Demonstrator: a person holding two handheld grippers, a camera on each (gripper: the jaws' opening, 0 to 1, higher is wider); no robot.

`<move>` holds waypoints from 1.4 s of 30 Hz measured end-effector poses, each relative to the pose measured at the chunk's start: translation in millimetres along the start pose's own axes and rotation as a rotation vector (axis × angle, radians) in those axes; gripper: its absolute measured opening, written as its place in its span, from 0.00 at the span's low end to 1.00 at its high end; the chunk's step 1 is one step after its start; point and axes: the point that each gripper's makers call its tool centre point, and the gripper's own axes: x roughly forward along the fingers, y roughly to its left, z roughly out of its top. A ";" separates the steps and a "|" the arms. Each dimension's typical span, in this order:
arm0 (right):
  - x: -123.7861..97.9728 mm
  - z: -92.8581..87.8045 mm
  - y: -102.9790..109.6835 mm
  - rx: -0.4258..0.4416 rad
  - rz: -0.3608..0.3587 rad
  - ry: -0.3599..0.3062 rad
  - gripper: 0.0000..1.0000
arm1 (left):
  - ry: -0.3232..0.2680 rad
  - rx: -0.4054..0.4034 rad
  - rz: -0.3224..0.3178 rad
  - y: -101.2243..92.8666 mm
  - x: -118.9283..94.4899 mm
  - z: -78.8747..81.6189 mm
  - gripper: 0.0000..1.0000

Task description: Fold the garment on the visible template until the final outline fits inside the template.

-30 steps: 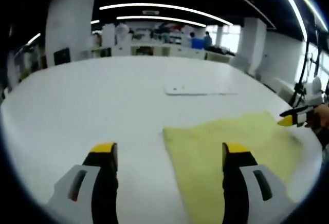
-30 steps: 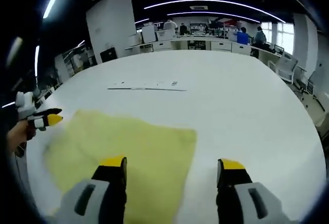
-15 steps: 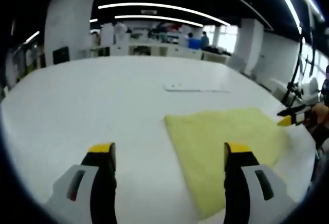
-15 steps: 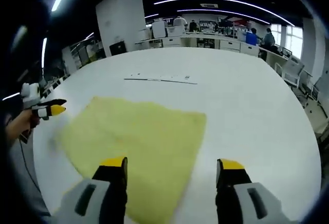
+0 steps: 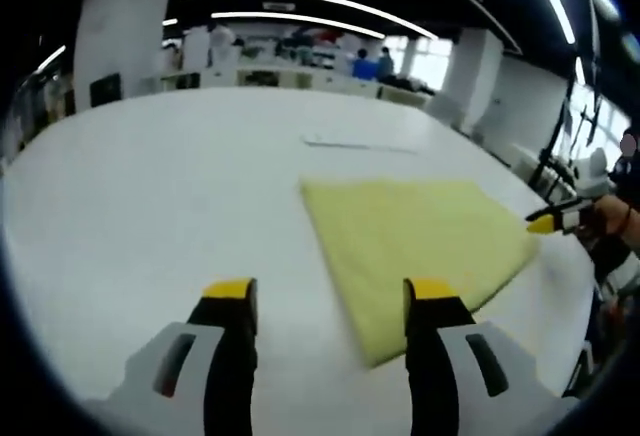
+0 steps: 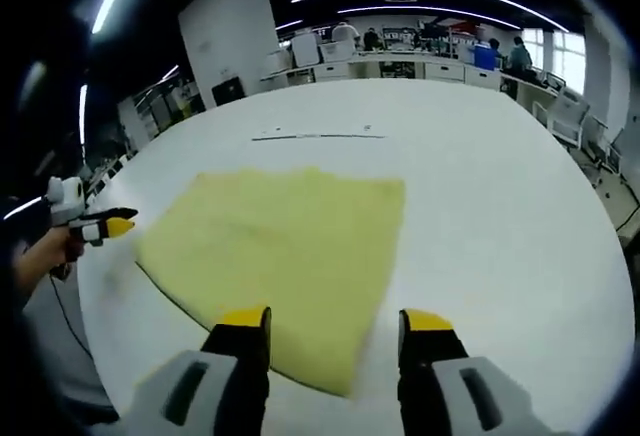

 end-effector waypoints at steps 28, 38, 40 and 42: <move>-8.9 -30.7 0.8 0.086 -0.040 0.022 0.11 | 0.130 -0.115 -0.082 -21.6 3.8 -42.8 0.10; -8.2 -35.6 -1.1 0.076 -0.074 0.035 0.03 | 0.186 -0.092 -0.041 -24.9 0.9 -49.3 0.02; -8.4 -36.2 -1.4 0.074 -0.076 0.036 0.01 | 0.196 -0.082 -0.038 -25.6 -0.4 -50.3 0.00; -9.7 -37.0 -1.7 0.080 -0.077 0.037 0.00 | 0.203 -0.063 -0.032 -27.4 -2.6 -50.9 0.00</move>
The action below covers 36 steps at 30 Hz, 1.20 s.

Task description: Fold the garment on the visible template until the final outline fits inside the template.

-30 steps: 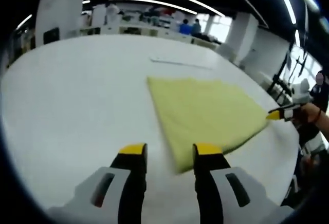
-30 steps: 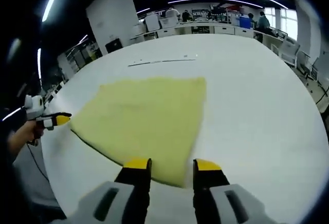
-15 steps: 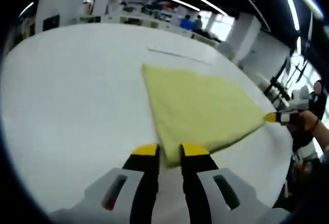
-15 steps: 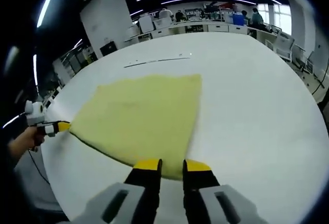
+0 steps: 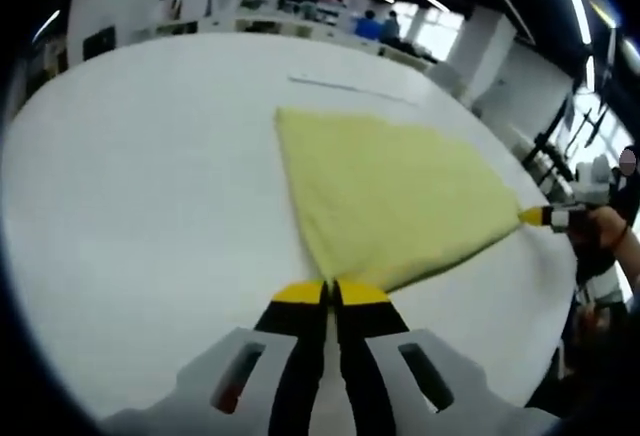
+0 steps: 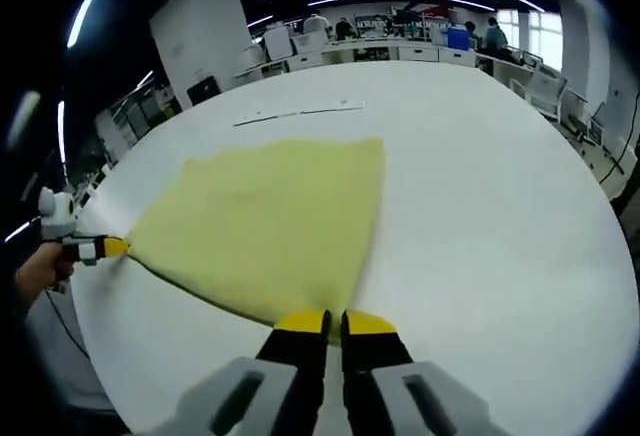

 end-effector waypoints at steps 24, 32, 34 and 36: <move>-18.0 -34.0 25.5 0.003 0.047 0.015 0.00 | 0.041 0.070 0.034 10.1 -32.4 -25.4 0.00; -22.4 -40.4 30.8 0.021 0.061 0.002 0.00 | 0.041 0.043 0.048 11.6 -42.9 -38.2 0.00; -22.8 -41.5 31.8 0.012 0.058 0.002 0.00 | 0.037 0.041 0.053 11.0 -45.1 -39.1 0.00; -22.7 -41.9 32.5 0.002 0.052 0.002 0.00 | 0.035 0.045 0.054 10.6 -45.7 -40.7 0.00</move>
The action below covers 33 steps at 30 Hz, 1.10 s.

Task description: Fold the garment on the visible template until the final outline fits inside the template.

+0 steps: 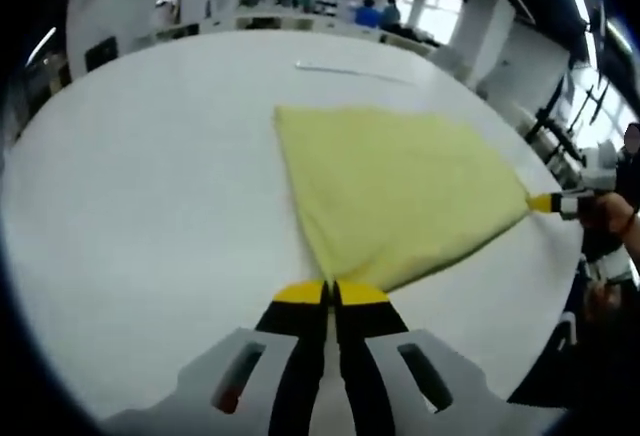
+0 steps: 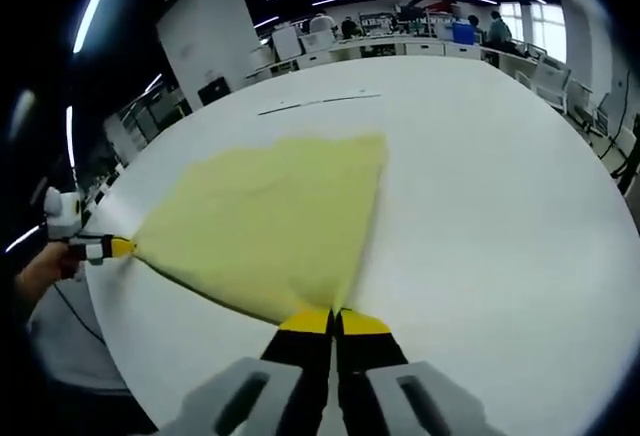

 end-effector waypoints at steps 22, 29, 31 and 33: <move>-6.1 11.4 10.1 -0.012 -0.001 -0.057 0.40 | -0.054 0.026 0.009 7.8 -8.9 11.9 0.34; -20.2 26.8 30.7 -0.092 0.059 -0.079 0.69 | -0.133 0.078 -0.008 -3.0 -27.0 27.0 0.58; -26.6 31.6 37.4 -0.115 0.074 -0.092 0.76 | -0.142 0.085 -0.021 -8.2 -34.4 28.8 0.65; -33.1 35.5 42.9 -0.133 0.085 -0.100 0.80 | -0.153 0.091 -0.034 -12.6 -40.4 31.2 0.71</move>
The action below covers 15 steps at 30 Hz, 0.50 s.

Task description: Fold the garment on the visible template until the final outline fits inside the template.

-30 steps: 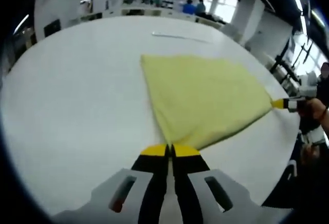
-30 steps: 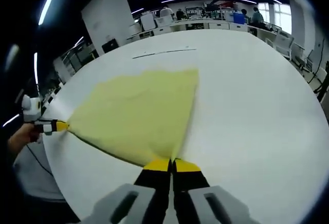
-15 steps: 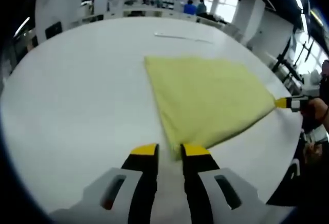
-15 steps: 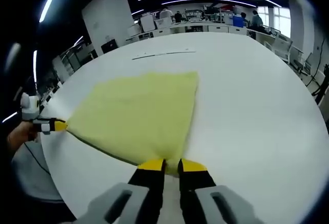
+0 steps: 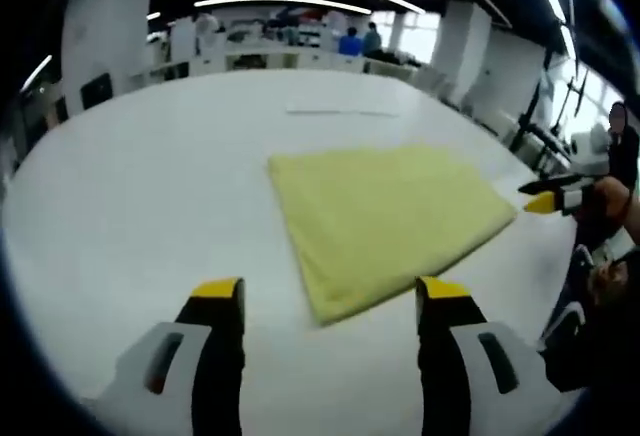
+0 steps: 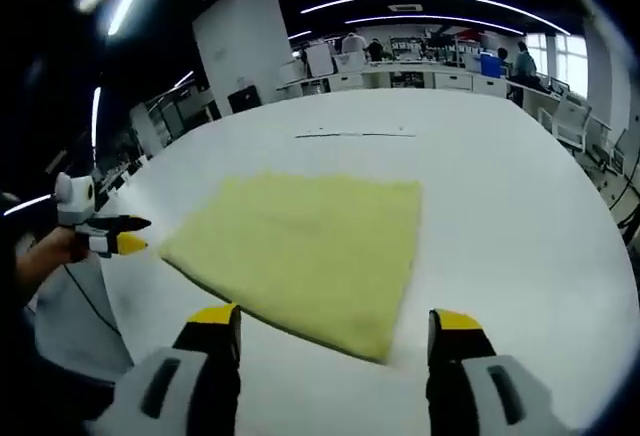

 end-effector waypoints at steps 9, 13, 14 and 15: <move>-33.0 19.7 23.8 -0.072 0.038 -0.034 0.94 | -0.066 -0.008 -0.034 -17.5 -33.8 19.9 0.87; -45.2 21.4 30.8 -0.091 0.045 -0.039 1.00 | -0.103 -0.008 -0.039 -23.5 -46.1 26.8 0.93; -49.6 22.6 32.3 -0.097 0.043 -0.046 1.00 | -0.109 -0.009 -0.041 -25.5 -49.9 28.1 0.94; -52.5 23.2 33.2 -0.099 0.043 -0.050 1.00 | -0.113 -0.008 -0.037 -26.3 -52.2 28.7 0.96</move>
